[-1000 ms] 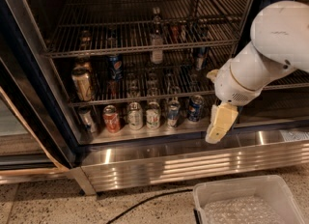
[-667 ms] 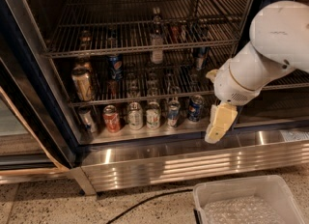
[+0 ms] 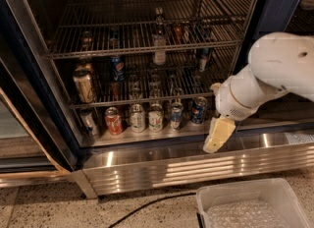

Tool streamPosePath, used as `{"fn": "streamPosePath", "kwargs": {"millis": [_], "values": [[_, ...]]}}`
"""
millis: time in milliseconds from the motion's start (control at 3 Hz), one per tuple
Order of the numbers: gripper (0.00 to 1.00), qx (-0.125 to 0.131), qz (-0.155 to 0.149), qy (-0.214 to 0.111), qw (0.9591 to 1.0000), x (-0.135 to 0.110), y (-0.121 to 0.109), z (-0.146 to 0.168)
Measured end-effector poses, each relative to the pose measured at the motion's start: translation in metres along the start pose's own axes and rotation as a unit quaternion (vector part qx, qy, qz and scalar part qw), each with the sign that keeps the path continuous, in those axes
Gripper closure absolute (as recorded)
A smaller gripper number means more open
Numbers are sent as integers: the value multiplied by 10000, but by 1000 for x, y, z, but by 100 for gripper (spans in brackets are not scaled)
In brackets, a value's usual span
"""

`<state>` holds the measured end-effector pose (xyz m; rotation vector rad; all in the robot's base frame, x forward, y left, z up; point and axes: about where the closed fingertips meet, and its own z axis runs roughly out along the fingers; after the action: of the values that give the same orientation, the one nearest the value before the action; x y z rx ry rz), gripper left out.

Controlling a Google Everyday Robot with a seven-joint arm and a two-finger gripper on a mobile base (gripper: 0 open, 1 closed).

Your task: Pick coke can from middle shelf of fridge

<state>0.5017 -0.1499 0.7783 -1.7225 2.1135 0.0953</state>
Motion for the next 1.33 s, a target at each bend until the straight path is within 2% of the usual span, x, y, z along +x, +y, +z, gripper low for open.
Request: {"fn": "streamPosePath", "kwargs": {"millis": [333,667,1000,1333], "values": [[0,485,377,-417,9972,2,-18,26],[0,943,728,-809,9896,9,-32,45],[0,1417,1037,-1183,9773,19,-61,59],[0,1689,1245,-1414,9675,29,-82,70]]}}
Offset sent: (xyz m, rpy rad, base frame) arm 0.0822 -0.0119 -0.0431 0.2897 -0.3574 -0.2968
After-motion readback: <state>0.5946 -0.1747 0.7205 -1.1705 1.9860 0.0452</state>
